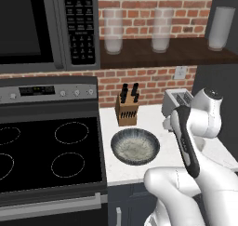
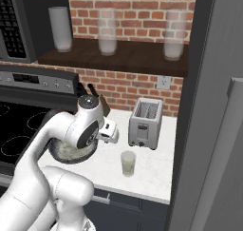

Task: Grab a lemon wedge from the fridge and one ice cube from the ice bowl, and put them in the glass of lemonade.

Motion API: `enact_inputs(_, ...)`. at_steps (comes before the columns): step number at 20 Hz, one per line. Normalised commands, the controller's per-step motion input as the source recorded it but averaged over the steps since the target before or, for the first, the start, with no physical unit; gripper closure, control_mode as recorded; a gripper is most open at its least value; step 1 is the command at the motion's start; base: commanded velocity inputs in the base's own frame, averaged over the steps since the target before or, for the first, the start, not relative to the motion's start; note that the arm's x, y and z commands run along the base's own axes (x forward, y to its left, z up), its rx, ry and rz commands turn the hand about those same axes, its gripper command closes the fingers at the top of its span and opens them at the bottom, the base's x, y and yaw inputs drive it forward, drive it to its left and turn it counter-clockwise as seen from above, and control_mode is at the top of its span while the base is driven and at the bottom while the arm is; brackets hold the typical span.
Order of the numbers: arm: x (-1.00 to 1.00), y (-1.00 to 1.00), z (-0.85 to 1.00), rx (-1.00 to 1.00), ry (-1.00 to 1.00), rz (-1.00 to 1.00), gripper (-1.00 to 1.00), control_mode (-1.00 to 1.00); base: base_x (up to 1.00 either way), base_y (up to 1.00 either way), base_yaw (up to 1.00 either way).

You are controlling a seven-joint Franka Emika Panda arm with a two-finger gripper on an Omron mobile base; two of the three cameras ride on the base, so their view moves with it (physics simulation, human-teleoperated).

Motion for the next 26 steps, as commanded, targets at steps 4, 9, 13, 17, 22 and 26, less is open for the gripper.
enact_inputs(4,-0.61,0.36,0.94,0.00,0.00,0.00,-1.00,-1.00,0.00,0.00,0.00)
enact_inputs(9,-0.64,0.10,0.39,0.00,-0.01,0.01,-1.00,-1.00,0.00,0.00,0.00)
enact_inputs(13,0.00,0.00,0.00,0.00,0.00,0.00,-1.00,-1.00,0.00,0.00,0.00)
enact_inputs(17,-0.05,0.00,0.00,0.00,0.00,0.00,-1.00,-1.00,0.00,0.00,0.00)
enact_inputs(22,0.00,0.00,0.00,0.00,0.00,0.00,-1.00,1.00,-0.92,-0.12,-0.24)
enact_inputs(26,0.00,0.00,0.00,0.00,0.00,0.00,-1.00,1.00,-1.00,-0.01,-0.34)
